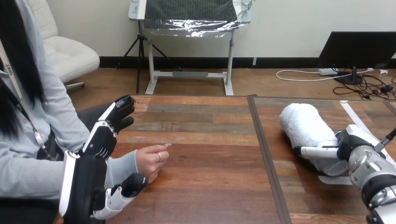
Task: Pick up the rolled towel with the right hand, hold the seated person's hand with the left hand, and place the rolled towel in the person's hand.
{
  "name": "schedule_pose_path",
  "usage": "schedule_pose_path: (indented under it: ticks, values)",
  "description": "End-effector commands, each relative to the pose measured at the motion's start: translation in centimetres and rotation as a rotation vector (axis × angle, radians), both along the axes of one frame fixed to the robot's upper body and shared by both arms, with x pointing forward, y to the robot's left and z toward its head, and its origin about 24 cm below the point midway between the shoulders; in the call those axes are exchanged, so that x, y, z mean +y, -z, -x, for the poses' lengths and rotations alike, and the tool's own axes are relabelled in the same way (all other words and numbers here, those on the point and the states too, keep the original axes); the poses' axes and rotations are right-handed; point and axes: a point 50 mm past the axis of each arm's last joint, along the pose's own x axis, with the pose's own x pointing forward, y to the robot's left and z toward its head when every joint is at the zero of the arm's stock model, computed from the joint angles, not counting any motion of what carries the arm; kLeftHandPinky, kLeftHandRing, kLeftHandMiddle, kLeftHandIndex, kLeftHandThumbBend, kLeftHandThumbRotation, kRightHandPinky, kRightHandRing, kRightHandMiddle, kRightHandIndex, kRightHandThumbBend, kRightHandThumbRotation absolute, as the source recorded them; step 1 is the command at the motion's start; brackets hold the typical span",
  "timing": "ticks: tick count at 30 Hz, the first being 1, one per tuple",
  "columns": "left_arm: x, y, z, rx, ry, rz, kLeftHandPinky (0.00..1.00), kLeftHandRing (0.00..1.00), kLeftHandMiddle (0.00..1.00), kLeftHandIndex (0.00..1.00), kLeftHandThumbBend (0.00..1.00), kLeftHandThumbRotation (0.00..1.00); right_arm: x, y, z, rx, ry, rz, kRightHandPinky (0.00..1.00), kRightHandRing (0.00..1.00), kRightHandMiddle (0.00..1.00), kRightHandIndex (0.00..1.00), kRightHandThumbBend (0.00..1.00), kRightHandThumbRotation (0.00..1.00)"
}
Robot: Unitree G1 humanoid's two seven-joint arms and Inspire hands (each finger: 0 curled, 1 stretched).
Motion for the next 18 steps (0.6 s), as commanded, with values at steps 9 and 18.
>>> schedule_pose_path:
  ticks: [9, 18]
  values:
    - [-0.21, -1.5, -0.3, -0.079, 0.038, 0.005, 0.84, 0.88, 0.88, 0.86, 1.0, 0.77, 1.11, 1.28, 0.55, -0.085, 0.043, -0.007, 0.05, 0.85, 0.82, 0.77, 0.97, 0.4]
    - [-0.02, -1.58, -0.05, -0.075, 0.029, 0.003, 0.82, 0.86, 0.87, 0.84, 1.0, 0.78, 0.93, 1.45, 0.83, -0.136, 0.048, 0.033, 0.22, 0.62, 0.68, 0.69, 0.95, 0.12]
